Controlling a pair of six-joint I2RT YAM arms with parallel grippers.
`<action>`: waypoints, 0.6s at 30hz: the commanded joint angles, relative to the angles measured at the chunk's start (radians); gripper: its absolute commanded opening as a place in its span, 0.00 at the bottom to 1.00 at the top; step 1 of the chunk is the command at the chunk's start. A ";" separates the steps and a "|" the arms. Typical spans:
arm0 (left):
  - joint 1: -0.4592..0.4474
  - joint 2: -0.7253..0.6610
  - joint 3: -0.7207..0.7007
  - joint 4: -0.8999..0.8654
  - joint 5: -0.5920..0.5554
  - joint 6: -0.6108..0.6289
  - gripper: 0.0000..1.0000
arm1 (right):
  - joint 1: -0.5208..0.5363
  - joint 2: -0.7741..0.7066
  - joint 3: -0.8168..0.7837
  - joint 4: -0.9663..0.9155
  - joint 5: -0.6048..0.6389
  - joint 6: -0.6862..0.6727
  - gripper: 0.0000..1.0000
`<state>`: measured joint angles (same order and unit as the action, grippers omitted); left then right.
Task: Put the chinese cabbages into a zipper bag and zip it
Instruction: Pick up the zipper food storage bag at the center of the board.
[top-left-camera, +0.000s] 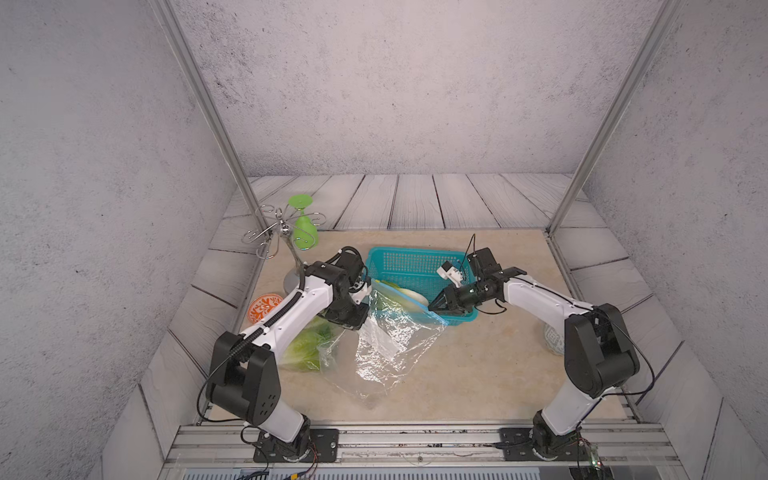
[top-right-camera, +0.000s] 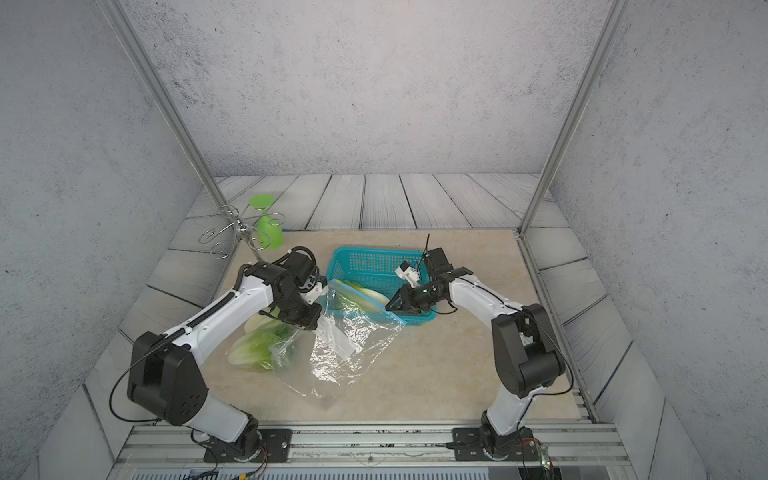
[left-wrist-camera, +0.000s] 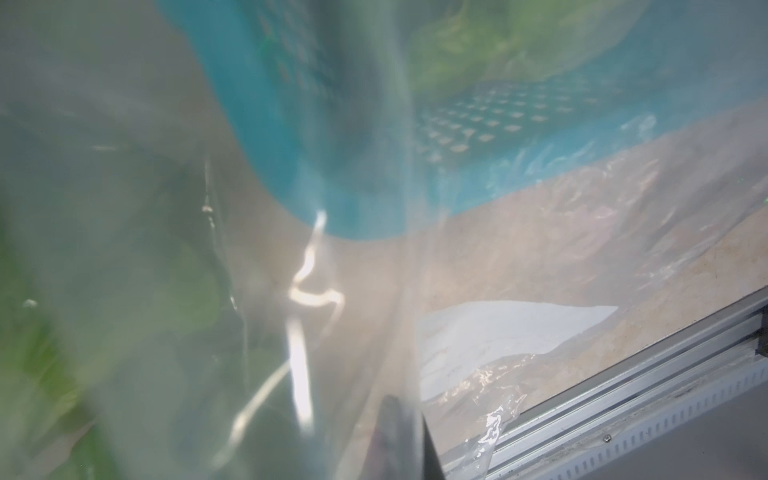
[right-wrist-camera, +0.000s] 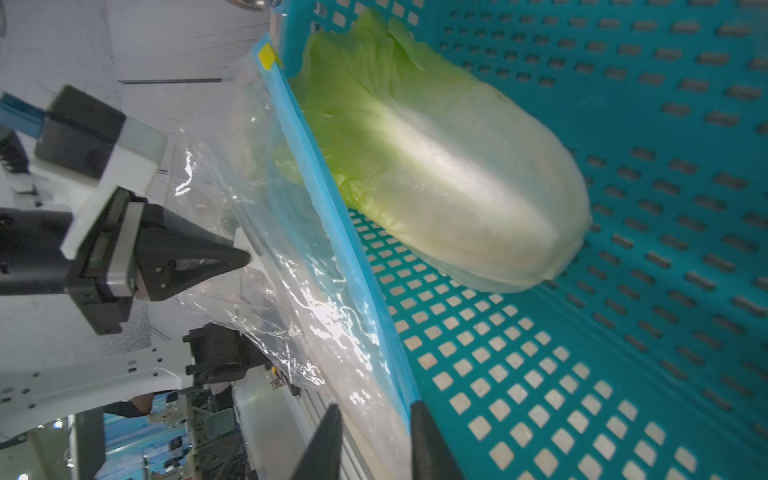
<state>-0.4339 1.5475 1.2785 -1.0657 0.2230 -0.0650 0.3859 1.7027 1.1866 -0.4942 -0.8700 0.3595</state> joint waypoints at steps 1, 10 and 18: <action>0.000 -0.013 0.033 -0.016 -0.024 -0.013 0.00 | -0.001 -0.019 0.010 -0.010 0.002 -0.017 0.14; 0.000 -0.007 0.038 -0.016 -0.041 -0.022 0.00 | -0.001 -0.033 0.018 -0.075 0.155 -0.055 0.48; 0.001 -0.007 0.030 0.024 -0.080 -0.044 0.01 | 0.072 0.072 0.097 -0.148 0.098 -0.129 0.54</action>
<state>-0.4339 1.5417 1.2987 -1.0458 0.1673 -0.0990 0.4267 1.7370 1.2587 -0.5941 -0.7666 0.2764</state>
